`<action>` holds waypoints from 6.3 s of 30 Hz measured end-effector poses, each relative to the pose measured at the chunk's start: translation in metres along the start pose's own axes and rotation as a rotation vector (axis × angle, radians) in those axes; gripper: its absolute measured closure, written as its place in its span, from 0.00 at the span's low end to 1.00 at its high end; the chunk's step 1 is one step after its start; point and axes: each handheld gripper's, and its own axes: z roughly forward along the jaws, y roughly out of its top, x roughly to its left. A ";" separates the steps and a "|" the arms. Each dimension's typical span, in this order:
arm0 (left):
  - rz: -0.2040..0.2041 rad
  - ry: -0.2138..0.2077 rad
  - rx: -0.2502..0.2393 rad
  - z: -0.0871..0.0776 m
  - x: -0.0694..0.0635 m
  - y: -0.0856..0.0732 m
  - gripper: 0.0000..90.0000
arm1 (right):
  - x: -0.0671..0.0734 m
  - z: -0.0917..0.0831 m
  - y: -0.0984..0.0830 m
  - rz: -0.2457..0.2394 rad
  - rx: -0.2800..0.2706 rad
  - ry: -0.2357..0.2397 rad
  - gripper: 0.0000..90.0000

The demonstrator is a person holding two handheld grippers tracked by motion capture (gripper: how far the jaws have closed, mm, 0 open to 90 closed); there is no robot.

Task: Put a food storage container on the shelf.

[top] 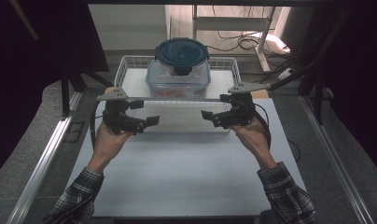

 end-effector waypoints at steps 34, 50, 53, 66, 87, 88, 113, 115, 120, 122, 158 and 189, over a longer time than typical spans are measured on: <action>0.033 0.039 -0.015 0.007 -0.017 -0.060 0.05 | 0.020 0.012 -0.045 -0.072 0.012 0.005 0.03; 0.051 0.026 0.010 0.010 -0.027 -0.075 0.06 | 0.024 0.012 -0.066 -0.084 0.043 0.009 0.00; 0.047 0.024 0.019 0.011 -0.028 -0.078 0.05 | 0.028 0.013 -0.069 -0.086 0.054 0.012 0.00; 0.049 0.044 0.055 0.013 -0.027 -0.093 0.01 | 0.036 0.012 -0.080 -0.077 0.070 -0.003 0.00; 0.034 0.012 0.092 0.013 -0.032 -0.114 0.01 | 0.043 0.015 -0.096 -0.073 0.115 -0.004 0.00; 0.035 0.012 0.093 0.013 -0.032 -0.115 0.01 | 0.044 0.015 -0.097 -0.068 0.115 -0.002 0.00; 0.028 0.017 0.110 0.007 -0.038 -0.138 0.01 | 0.051 0.008 -0.119 -0.071 0.140 -0.004 0.00; 0.028 0.021 0.109 0.006 -0.039 -0.140 0.01 | 0.052 0.007 -0.121 -0.070 0.145 -0.008 0.00; 0.022 0.019 0.108 0.003 -0.040 -0.144 0.01 | 0.051 0.003 -0.126 -0.065 0.160 -0.006 0.00; 0.022 0.021 0.108 0.002 -0.041 -0.145 0.01 | 0.051 0.002 -0.129 -0.063 0.158 -0.006 0.00; -0.009 0.089 0.111 -0.035 -0.046 -0.180 0.01 | 0.045 -0.036 -0.169 -0.054 0.152 -0.096 0.00; -0.057 0.140 0.198 -0.044 -0.039 -0.211 0.01 | 0.035 -0.055 -0.205 -0.015 0.208 -0.181 0.00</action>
